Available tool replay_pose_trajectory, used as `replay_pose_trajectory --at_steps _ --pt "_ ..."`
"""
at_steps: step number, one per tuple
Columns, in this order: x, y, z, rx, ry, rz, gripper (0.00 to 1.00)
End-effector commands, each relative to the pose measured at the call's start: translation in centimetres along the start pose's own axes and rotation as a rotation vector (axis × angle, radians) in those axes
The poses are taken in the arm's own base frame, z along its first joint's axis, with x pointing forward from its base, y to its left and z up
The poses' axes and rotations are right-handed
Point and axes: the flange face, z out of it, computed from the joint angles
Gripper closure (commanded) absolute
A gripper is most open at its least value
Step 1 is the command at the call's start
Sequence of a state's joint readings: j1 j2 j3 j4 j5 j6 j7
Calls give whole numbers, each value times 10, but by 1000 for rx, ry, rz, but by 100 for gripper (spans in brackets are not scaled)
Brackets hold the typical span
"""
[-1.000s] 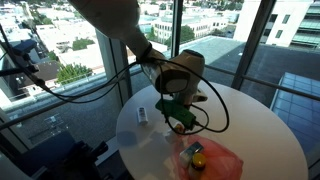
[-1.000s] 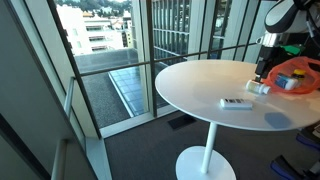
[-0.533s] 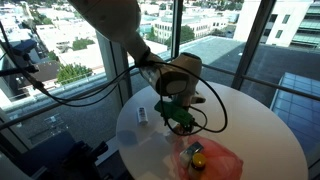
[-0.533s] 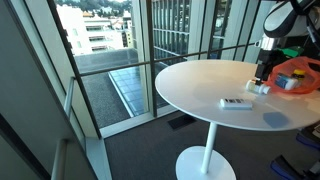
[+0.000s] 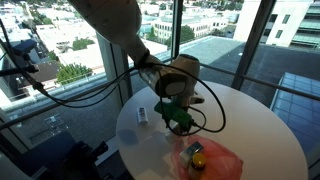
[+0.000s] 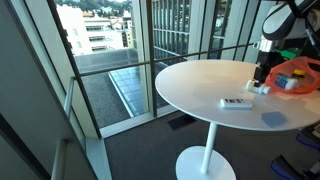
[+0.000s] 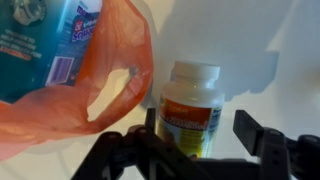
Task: Pick up the white container on the right and put it in the plastic bag.
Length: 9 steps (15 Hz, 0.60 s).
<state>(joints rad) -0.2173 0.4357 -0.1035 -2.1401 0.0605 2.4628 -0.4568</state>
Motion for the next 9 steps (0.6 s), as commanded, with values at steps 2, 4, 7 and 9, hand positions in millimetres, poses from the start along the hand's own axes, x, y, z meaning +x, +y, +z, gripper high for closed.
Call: replay_pose_trajectory --at_steps 2,4,7,9 --pt "7 3 2 -35 7 5 50" --pt "7 3 1 -42 7 1 60" --pt "5 -2 -14 -40 21 -11 66" --pt "3 -7 -27 -37 35 -20 66"
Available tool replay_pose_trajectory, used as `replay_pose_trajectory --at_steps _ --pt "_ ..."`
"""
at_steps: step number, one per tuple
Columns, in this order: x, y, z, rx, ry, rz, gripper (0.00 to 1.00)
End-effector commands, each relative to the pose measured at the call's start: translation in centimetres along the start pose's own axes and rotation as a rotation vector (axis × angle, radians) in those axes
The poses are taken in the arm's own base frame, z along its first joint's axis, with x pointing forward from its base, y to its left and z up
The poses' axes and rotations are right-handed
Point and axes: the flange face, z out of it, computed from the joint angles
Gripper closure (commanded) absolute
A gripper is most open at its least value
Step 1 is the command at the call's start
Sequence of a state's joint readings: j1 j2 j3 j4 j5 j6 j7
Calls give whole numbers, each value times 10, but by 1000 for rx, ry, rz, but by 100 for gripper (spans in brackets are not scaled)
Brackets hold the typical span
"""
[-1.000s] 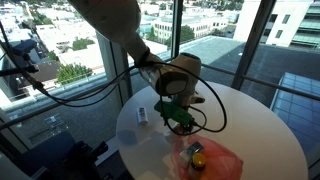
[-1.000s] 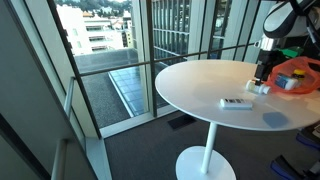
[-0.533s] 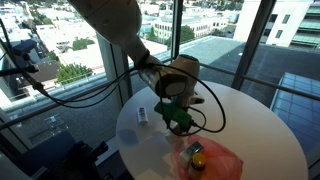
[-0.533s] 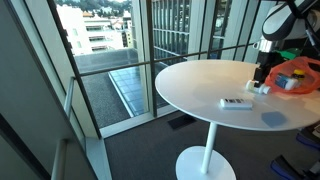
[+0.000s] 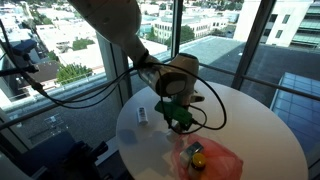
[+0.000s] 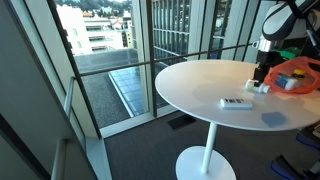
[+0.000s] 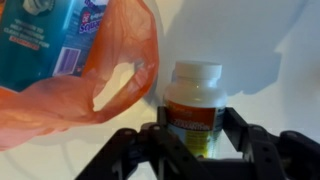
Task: Pick up the white container on the right and put it in the plastic bag.
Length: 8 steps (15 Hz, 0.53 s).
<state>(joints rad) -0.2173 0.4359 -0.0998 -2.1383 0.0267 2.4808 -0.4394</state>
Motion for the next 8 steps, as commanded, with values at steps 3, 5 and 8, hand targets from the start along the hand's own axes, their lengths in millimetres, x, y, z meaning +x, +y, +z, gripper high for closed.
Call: replay_pose_trajectory --at_steps 3,5,8 --pt "0 -13 -47 -9 56 -23 66" --pt "-4 -17 -65 -6 70 -27 66" --pt "-16 -18 -90 -8 83 -21 66"
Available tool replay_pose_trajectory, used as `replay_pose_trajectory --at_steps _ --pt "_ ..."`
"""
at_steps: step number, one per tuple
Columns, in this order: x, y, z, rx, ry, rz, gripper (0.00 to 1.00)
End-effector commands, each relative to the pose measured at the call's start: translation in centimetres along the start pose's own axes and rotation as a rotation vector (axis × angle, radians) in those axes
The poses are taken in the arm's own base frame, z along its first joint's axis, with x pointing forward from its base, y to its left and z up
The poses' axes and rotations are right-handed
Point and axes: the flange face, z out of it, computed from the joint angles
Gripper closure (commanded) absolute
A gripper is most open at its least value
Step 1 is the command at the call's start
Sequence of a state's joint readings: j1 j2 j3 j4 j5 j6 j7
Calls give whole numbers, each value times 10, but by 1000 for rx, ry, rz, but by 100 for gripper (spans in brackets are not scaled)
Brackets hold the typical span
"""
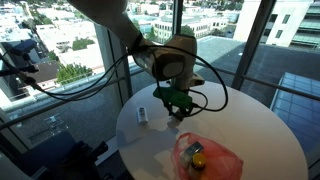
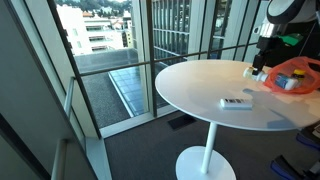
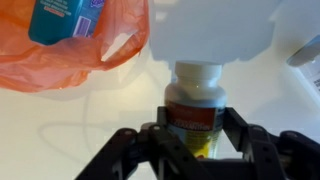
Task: Pick up the white container on the right and put it in the plastic bag.
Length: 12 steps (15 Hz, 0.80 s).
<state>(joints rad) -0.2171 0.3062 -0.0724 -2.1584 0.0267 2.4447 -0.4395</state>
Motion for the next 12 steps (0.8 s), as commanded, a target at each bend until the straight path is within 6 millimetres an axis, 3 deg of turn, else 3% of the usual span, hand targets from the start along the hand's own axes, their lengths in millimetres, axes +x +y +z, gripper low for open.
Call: replay_pose_trajectory --at_steps 1,5,12 --pt "-21 -2 -36 3 11 8 66" --pt "-46 16 -66 5 24 58 66" --pt "-99 83 -91 7 46 218 66"
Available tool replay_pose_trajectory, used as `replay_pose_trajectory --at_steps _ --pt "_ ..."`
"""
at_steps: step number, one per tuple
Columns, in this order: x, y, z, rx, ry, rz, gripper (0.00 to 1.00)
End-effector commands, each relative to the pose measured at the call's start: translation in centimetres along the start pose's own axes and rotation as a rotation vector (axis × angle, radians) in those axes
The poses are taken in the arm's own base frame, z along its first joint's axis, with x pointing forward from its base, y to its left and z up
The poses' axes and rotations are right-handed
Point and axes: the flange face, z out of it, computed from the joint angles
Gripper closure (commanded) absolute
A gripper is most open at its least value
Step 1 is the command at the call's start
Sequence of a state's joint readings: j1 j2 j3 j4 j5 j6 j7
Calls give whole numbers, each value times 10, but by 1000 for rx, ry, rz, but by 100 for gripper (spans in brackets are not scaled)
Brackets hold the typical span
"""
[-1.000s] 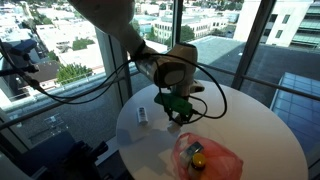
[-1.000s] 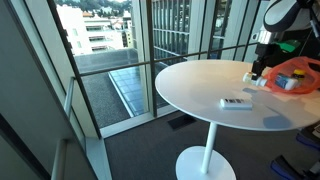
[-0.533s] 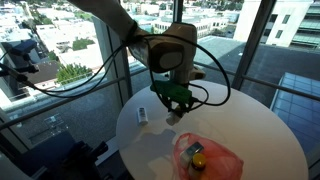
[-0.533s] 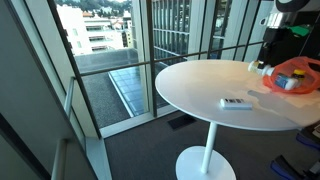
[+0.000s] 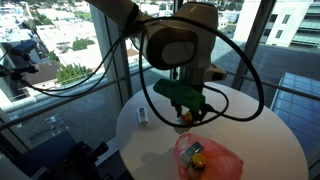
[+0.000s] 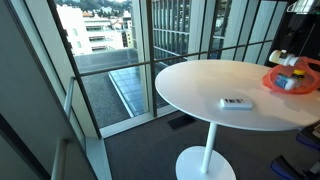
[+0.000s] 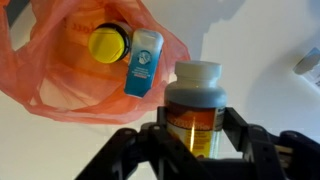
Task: Pick up the white container on the right and put it in the plastic bag.
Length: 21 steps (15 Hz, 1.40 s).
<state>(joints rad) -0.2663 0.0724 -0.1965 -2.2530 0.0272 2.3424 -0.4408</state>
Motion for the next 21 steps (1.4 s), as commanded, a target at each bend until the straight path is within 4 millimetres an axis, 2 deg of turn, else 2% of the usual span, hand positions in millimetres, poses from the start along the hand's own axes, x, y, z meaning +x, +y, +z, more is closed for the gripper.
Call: replay_pose_trajectory --at_steps 1,14,17,21 --pt "-24 30 -12 13 8 65 66" --pt "-82 113 -7 34 7 257 66" --pt "-89 126 -5 41 11 285 66" --pt "-88 136 -1 65 34 290 66"
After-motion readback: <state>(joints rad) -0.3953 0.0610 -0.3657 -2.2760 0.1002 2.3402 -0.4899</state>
